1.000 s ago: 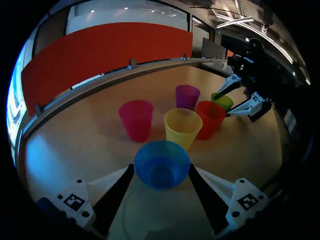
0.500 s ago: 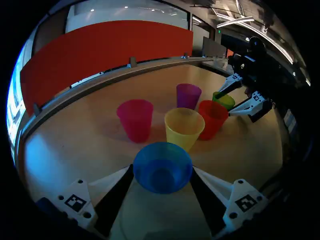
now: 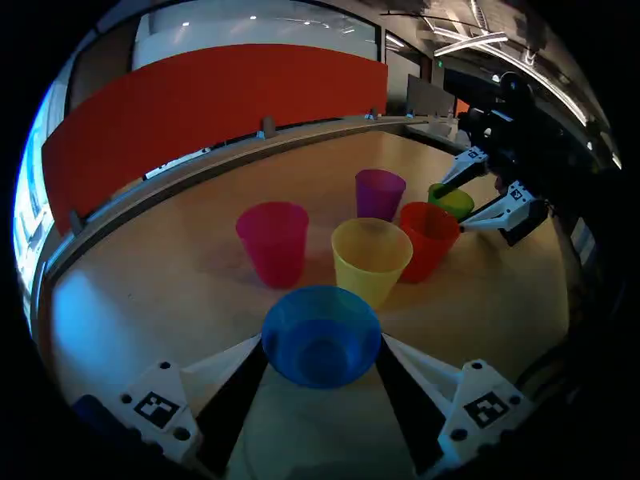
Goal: Pour water
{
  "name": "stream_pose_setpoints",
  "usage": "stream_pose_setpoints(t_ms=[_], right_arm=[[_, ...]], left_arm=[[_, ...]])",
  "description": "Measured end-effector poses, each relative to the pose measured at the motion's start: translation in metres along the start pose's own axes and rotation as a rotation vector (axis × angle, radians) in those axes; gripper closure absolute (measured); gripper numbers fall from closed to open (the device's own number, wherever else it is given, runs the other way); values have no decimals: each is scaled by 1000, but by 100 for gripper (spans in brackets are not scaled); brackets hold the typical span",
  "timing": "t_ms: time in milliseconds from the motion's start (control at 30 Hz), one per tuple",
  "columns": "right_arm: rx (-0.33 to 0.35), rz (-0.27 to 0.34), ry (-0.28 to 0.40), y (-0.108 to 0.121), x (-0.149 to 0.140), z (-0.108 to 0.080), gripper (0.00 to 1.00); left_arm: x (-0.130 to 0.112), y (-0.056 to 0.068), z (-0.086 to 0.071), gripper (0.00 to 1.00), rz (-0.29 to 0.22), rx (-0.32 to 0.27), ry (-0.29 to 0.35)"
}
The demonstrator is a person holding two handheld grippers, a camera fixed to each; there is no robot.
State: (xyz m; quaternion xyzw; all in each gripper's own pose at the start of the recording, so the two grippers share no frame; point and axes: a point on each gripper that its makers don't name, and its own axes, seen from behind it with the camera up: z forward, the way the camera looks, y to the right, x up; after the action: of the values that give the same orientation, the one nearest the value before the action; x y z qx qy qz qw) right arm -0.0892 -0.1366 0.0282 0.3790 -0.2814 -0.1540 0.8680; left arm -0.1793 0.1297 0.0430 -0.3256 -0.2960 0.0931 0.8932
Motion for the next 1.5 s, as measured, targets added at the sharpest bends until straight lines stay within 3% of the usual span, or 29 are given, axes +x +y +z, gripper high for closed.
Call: stream_pose_setpoints(t_ms=[467,1100,1500], right_arm=[[-25,-11,55,3,29,-23,8],[-69,-44,200,-10,99,-73,8],[-68,-45,267,-23,124,-88,8]], left_arm=[[19,0,-20,12,-9,20,41],[79,2,-77,12,4,89,206],[102,7,-102,12,7,106,291]])
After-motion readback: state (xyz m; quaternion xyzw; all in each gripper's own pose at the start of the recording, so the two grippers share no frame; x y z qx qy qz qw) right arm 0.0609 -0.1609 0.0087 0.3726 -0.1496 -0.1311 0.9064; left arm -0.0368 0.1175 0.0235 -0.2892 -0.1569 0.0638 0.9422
